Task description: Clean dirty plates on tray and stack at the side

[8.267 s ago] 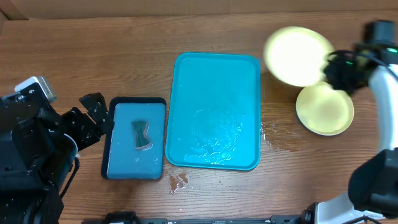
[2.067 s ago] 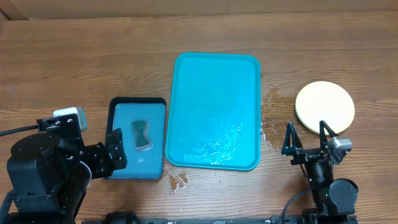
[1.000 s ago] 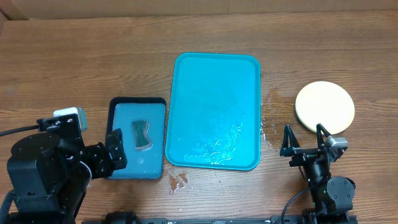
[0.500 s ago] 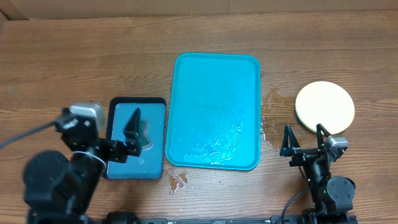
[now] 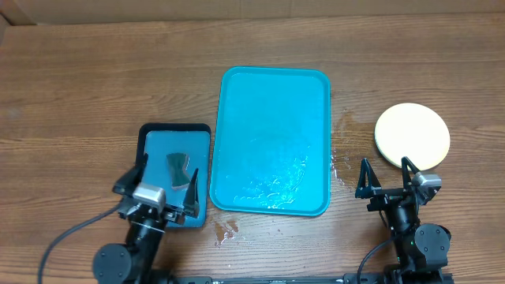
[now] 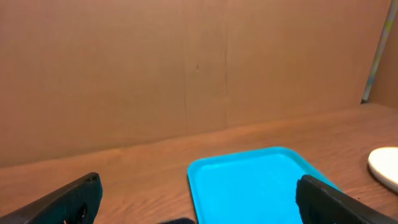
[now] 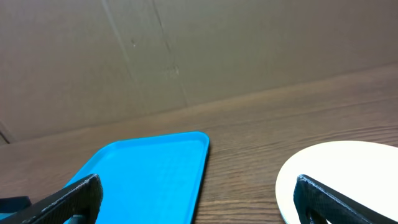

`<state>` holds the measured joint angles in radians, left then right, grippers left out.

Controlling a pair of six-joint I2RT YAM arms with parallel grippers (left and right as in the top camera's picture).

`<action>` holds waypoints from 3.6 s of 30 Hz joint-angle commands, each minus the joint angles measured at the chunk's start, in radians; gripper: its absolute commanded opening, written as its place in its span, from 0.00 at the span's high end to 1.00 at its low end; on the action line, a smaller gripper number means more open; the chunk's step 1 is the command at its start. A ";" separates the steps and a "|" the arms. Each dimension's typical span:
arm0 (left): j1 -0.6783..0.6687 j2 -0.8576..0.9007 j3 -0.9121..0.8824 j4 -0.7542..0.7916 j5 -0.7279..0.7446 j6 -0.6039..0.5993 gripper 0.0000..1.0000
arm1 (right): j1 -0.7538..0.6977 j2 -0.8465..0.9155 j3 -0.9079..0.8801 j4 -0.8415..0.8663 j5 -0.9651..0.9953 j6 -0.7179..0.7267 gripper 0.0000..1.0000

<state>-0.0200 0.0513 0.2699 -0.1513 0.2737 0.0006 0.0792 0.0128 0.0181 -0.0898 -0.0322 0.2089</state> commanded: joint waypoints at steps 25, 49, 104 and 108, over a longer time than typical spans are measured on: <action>-0.009 -0.047 -0.265 0.096 -0.048 -0.011 0.00 | -0.003 -0.006 -0.010 0.006 0.013 -0.001 0.00; -0.009 -0.047 -0.265 0.096 -0.048 -0.011 0.00 | -0.003 -0.006 -0.010 0.006 0.013 -0.001 0.00; -0.009 -0.047 -0.265 0.096 -0.048 -0.011 0.00 | -0.003 -0.006 -0.010 0.006 0.013 -0.001 0.00; -0.009 -0.047 -0.265 0.096 -0.048 -0.011 0.00 | -0.003 -0.006 -0.010 0.006 0.013 0.000 0.00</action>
<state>-0.0204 0.0151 0.0082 -0.0536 0.2352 -0.0010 0.0792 0.0132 0.0181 -0.0910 -0.0257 0.2092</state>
